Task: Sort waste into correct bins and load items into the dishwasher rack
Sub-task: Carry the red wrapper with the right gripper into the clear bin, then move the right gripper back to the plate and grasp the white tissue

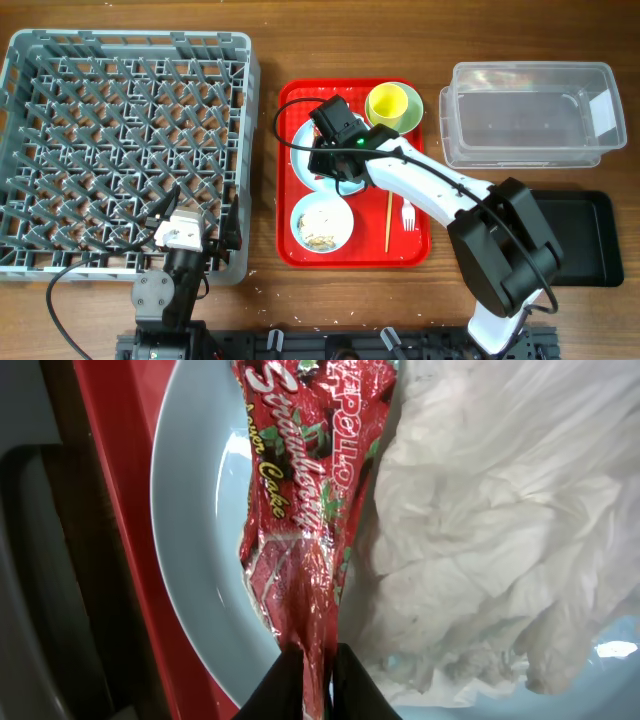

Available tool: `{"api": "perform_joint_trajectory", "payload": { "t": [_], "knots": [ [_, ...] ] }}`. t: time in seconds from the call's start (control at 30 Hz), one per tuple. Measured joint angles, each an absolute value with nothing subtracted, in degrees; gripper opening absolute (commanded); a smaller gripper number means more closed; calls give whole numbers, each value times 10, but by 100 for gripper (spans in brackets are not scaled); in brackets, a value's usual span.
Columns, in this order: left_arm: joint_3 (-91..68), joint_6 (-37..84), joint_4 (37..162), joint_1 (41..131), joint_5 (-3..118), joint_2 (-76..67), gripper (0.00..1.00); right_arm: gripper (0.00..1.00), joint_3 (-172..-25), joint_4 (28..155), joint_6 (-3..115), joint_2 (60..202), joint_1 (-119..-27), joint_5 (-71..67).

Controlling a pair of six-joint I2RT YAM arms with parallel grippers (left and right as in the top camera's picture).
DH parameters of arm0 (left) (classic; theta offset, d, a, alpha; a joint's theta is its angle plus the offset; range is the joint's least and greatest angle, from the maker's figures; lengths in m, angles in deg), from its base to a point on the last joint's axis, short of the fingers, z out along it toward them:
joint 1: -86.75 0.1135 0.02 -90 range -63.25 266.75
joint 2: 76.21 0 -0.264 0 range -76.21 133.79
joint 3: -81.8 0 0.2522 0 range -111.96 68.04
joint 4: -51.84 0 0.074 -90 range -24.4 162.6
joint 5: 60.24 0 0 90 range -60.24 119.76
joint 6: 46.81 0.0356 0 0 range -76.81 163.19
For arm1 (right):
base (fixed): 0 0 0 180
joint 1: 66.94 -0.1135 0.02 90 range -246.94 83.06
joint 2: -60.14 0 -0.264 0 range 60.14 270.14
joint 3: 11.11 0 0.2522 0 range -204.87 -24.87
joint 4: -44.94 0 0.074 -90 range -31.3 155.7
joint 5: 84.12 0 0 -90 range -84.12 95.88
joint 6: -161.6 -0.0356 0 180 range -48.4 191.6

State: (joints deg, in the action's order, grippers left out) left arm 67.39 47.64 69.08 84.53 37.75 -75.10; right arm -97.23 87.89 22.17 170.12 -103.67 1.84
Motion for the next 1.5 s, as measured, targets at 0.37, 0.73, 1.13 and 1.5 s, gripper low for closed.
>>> {"api": "perform_joint_trajectory", "payload": {
  "t": [0.37,0.73,1.13,1.5],
  "knots": [
    [674,476,691,846,377,-751,100,4,-973,901,236,1678,-1033,16],
    [674,476,691,845,377,-751,100,4,-974,939,251,1497,-925,48],
    [674,476,691,845,378,-751,100,99,-976,920,231,1489,-630,94],
    [674,476,691,846,377,-751,100,89,-976,917,420,1491,-753,-166]
  ]
}}
